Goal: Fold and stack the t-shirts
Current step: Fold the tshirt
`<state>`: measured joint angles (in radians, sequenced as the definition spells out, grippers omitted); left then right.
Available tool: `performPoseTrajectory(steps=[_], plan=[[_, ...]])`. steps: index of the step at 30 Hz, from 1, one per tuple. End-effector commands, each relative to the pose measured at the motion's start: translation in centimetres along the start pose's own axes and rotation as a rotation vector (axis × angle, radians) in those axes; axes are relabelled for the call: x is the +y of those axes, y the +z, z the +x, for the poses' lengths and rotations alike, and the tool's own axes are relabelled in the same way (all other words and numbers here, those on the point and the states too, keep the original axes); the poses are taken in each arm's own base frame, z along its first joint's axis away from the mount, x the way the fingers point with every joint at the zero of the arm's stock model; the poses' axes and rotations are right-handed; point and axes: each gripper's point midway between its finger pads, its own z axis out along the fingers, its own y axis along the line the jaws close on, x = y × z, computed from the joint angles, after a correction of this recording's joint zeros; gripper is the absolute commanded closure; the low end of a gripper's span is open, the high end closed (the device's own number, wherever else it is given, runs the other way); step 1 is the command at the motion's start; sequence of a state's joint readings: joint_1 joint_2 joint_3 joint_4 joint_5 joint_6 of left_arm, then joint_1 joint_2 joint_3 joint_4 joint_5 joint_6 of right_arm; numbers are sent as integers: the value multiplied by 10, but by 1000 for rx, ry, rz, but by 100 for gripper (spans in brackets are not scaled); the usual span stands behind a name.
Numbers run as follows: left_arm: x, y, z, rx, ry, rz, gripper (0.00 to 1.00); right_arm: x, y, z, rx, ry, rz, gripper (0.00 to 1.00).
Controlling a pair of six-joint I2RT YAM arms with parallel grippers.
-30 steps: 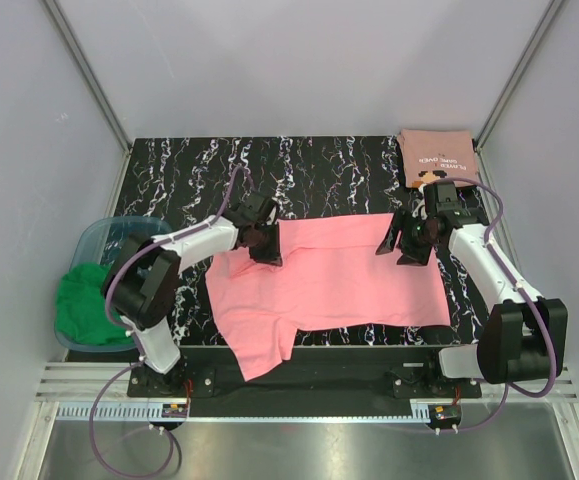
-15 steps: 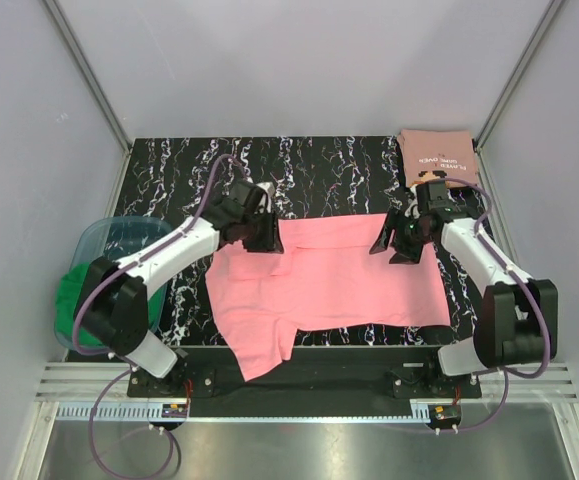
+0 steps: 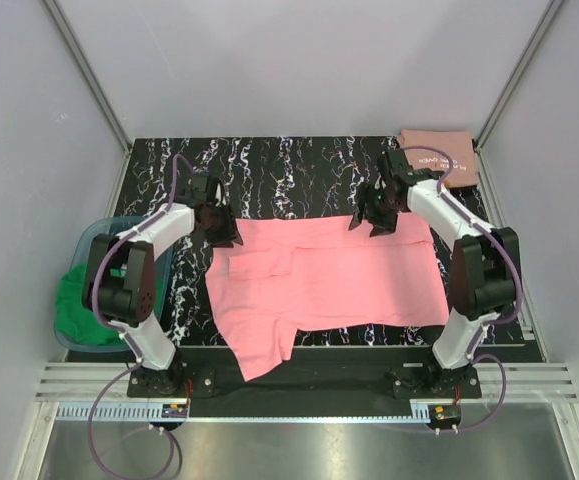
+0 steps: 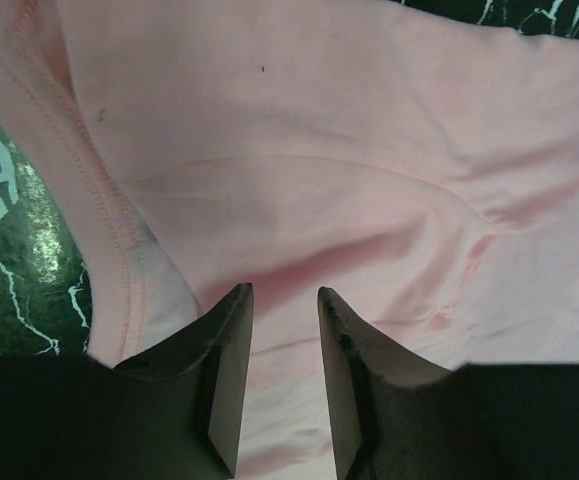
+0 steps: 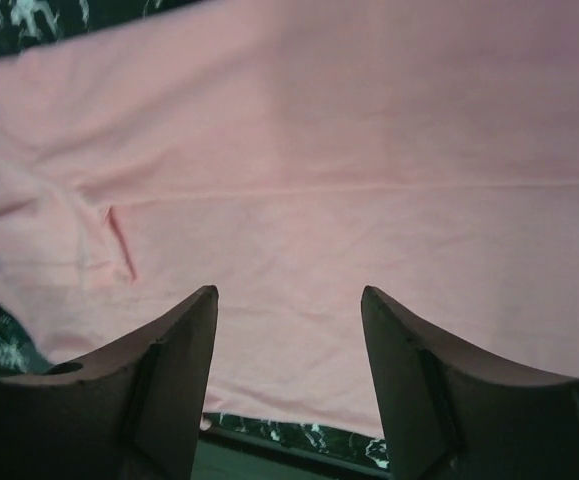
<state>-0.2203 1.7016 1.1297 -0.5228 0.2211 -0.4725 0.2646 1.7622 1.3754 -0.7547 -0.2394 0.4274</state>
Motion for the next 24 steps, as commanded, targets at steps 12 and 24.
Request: performPoseTrajectory(steps=[12, 24], plan=[[16, 37, -19, 28, -124, -237, 60, -127, -5, -107, -189, 163, 343, 32], [45, 52, -44, 65, -146, -328, 59, -187, 46, -129, -169, 304, 346, 52]])
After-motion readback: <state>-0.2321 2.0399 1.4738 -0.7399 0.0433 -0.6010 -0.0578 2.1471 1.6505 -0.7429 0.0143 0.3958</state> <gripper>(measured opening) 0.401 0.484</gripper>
